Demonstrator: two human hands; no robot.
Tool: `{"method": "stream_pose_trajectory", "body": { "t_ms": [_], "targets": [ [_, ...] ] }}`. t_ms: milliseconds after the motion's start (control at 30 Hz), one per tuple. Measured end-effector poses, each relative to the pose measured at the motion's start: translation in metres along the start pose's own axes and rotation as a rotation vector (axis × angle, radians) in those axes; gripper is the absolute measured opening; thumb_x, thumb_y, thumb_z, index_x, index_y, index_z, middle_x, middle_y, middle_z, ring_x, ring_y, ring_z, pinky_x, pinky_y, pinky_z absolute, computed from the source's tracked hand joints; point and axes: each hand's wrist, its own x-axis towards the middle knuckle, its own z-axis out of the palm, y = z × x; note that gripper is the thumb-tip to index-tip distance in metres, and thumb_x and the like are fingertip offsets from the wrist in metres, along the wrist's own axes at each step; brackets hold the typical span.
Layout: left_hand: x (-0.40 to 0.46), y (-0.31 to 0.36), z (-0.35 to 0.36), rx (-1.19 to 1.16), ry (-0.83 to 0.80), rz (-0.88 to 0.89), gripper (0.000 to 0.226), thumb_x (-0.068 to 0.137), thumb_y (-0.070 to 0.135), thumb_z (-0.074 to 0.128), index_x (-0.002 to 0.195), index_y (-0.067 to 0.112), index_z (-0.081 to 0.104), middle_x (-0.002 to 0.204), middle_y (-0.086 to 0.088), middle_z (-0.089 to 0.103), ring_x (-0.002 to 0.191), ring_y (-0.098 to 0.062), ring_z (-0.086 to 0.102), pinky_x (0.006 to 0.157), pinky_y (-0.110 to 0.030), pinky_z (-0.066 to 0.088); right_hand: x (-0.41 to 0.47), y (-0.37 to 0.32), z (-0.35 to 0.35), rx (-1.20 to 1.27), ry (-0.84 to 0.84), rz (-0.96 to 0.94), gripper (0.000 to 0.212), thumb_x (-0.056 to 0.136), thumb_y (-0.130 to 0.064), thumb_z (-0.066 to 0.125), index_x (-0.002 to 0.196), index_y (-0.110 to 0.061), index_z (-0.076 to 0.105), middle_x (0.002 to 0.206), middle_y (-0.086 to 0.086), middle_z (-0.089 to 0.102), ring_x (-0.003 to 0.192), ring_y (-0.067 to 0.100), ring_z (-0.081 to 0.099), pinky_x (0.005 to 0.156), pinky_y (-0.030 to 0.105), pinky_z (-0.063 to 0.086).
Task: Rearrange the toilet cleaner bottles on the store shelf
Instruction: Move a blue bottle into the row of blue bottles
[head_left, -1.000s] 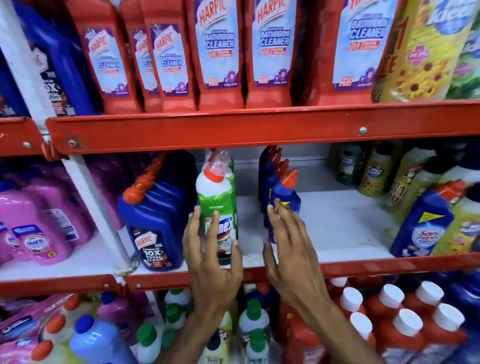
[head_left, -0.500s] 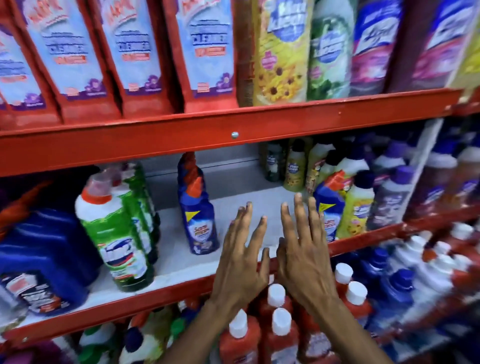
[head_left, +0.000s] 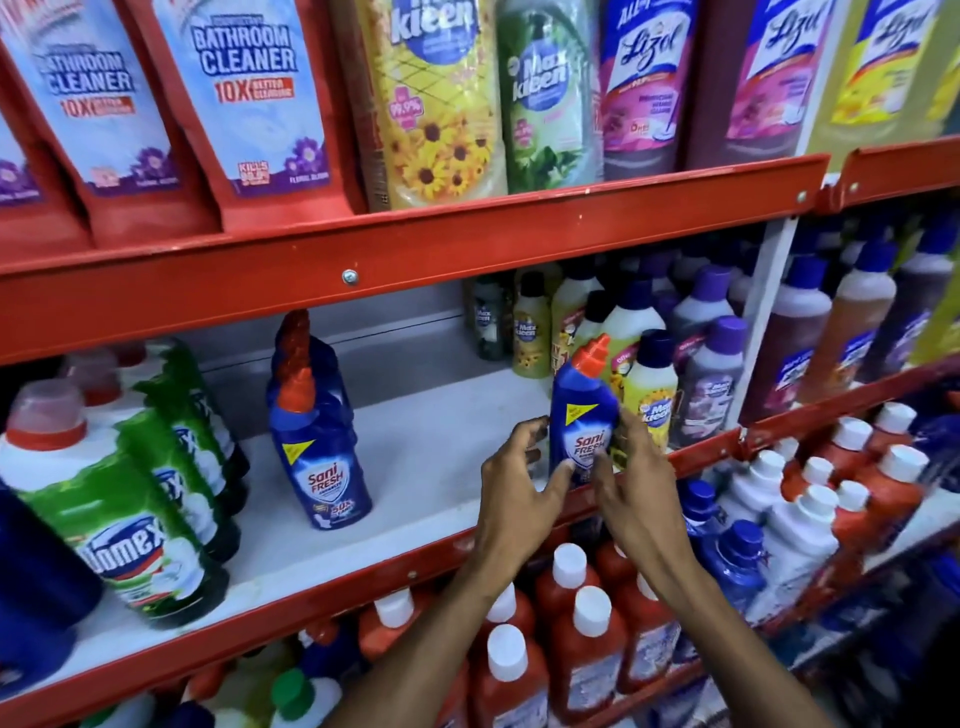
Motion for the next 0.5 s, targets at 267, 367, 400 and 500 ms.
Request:
{"method": "stream_pose_trajectory", "body": {
  "t_ms": [267,367,400,500],
  "targets": [
    [-0.016,-0.017,-0.064,-0.099,0.210,-0.024,0.027,0.087,0.014,0.076,0.109,0.023,0.066,0.101,0.007,0.079,0.093,-0.005,0.075,0.082,-0.034,0.064,-0.013,-0.056,0.041,0.124,-0.051,-0.053,0.044,0.091,-0.002,0.061,0.132,-0.018,0.052,0.119,-0.006,0.066,0.104,0.009,0.065,0.089,0.021,0.052],
    [-0.031,-0.017,-0.074,-0.107,0.250,0.010,0.030,0.090,0.018,0.074,0.117,0.027,0.065,0.106,0.011,0.078,0.097,-0.005,0.074,0.076,-0.030,0.065,-0.021,-0.062,0.044,0.188,-0.031,-0.065,0.042,0.091,-0.005,0.063,0.128,-0.022,0.054,0.119,-0.006,0.068,0.104,0.003,0.066,0.088,0.019,0.053],
    [-0.037,-0.016,-0.079,-0.103,0.275,0.016,0.032,0.090,0.018,0.073,0.119,0.028,0.064,0.108,0.012,0.077,0.099,-0.004,0.073,0.075,-0.027,0.064,-0.024,-0.066,0.046,0.208,-0.040,-0.063,0.041,0.090,-0.006,0.063,0.127,-0.023,0.054,0.117,-0.008,0.068,0.103,0.000,0.066,0.087,0.015,0.052],
    [-0.055,-0.027,-0.103,-0.027,0.387,0.032,0.032,0.090,0.025,0.070,0.121,0.030,0.065,0.111,0.012,0.076,0.102,-0.003,0.071,0.086,-0.027,0.060,-0.037,-0.084,0.065,0.267,-0.101,-0.051,0.039,0.091,-0.007,0.063,0.124,-0.025,0.055,0.116,-0.010,0.069,0.100,-0.003,0.067,0.084,0.013,0.053]
  ]
}}
